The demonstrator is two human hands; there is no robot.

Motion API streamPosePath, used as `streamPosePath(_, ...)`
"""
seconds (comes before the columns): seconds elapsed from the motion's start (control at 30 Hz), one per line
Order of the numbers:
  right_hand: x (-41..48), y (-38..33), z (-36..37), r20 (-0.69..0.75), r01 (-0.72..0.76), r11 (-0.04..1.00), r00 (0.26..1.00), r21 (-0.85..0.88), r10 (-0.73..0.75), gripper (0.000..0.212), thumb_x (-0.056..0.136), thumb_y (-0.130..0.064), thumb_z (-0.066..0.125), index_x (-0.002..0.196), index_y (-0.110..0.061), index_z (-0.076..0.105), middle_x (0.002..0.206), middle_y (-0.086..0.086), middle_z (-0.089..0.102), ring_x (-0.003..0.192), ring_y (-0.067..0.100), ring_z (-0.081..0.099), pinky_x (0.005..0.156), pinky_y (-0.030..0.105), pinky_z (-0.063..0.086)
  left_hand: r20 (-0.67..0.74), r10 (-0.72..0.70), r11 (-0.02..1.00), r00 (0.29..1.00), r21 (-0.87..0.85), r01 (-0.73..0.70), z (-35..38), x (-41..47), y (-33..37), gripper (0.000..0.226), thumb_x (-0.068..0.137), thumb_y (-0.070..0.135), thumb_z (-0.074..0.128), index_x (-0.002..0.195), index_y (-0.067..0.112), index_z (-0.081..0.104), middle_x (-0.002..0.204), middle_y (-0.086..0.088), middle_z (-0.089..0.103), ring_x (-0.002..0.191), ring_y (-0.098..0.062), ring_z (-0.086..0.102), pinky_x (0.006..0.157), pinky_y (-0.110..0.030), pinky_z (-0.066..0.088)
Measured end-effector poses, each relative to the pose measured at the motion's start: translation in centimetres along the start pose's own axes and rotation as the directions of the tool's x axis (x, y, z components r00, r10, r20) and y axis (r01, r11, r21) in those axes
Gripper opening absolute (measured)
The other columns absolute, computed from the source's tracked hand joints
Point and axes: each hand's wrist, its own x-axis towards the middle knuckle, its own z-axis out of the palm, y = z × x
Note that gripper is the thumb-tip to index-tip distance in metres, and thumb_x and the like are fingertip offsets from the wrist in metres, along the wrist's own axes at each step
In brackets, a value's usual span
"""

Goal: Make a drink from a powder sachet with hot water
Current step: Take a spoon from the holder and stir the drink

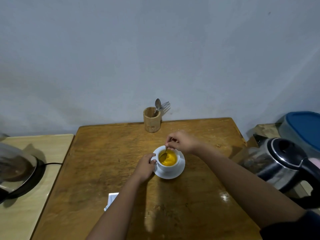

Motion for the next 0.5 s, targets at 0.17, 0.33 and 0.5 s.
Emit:
streamPosePath(0.17, 0.2, -0.8, -0.3, 0.136, 0.119, 0.959, 0.987, -0.258, -0.086, 0.016, 0.093, -0.016, 0.049, 0.098, -0.008, 0.063, 0.101, 0.011, 0.066, 0.089, 0.022, 0.059, 0.074, 0.034, 0.046, 0.005, -0.008, 1.0, 1.0, 0.027, 0.008, -0.1, 0.1, -0.3, 0.033, 0.094, 0.016, 0.043, 0.124, 0.011, 0.054, 0.13, -0.011, 0.055, 0.116, -0.026, 0.051, 0.102, -0.042, 0.043)
streamPosePath(0.33, 0.4, -0.9, 0.1, 0.09, 0.046, 0.967, 0.996, -0.251, -0.024, 0.018, 0.093, -0.018, 0.05, 0.097, -0.007, 0.063, 0.091, 0.007, 0.065, 0.081, 0.019, 0.059, 0.07, 0.031, 0.046, 0.01, -0.02, 1.0, 1.0, 0.012, 0.02, 0.0, 0.0, -0.1, 0.033, 0.094, 0.014, 0.043, 0.125, 0.01, 0.053, 0.132, -0.011, 0.053, 0.118, -0.025, 0.049, 0.101, -0.039, 0.041)
streamPosePath(0.5, 0.9, 0.1, 1.5, -0.078, -0.039, 0.999, 0.996, 0.004, 0.039, 0.017, 0.091, -0.014, 0.053, 0.09, -0.003, 0.065, 0.082, 0.016, 0.072, 0.077, 0.023, 0.069, 0.077, 0.04, 0.058, 0.009, -0.02, 1.0, 1.0, -0.005, 0.02, 0.1, 0.1, -0.3, 0.033, 0.094, 0.013, 0.043, 0.125, 0.01, 0.053, 0.132, -0.012, 0.053, 0.118, -0.026, 0.049, 0.103, -0.041, 0.042)
